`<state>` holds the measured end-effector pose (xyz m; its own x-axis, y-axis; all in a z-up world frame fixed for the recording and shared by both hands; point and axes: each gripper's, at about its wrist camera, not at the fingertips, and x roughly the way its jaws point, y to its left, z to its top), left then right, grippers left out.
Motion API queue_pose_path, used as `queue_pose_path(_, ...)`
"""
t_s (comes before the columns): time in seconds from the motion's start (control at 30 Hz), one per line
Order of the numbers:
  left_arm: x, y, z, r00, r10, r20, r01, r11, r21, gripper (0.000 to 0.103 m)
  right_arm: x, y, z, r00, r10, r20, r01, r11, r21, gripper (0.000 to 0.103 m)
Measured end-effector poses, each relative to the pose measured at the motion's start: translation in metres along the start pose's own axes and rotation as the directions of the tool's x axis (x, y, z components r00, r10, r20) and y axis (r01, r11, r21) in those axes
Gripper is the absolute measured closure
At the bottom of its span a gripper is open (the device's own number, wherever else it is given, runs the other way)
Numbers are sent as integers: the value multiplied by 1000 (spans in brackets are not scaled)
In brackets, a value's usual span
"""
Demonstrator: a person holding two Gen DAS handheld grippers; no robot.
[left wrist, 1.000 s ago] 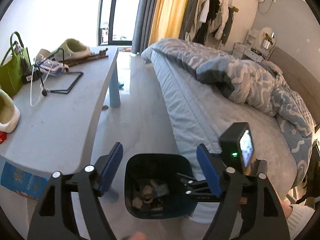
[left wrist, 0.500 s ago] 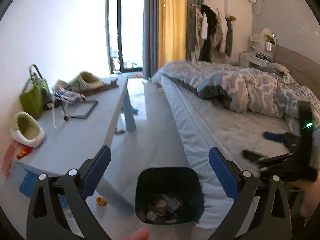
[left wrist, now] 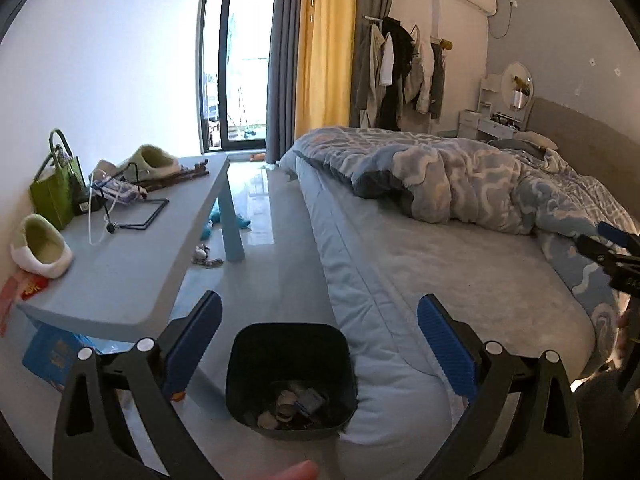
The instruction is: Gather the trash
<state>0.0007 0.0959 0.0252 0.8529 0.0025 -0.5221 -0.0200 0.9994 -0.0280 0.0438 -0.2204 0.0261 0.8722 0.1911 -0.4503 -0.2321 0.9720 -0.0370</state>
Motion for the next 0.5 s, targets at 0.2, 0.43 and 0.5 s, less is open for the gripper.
queue_pose_path(0.2,-6,-11,-6,999,23,26,-23,1000,-22,3,-28,-29,-21,1000,-29,-8,30,999,14,3)
queue_pose_path(0.43,4,-15,-16,999,22,25,-21,998,-60,3,-33,-51,-29,999,-36,-2,36,999,28,3)
queue_pose_path(0.5,7,-18,-17,1000,20,17,-19,998,-52,3,-31,-54,-33,1000,-9,-12,9,1000,27,3)
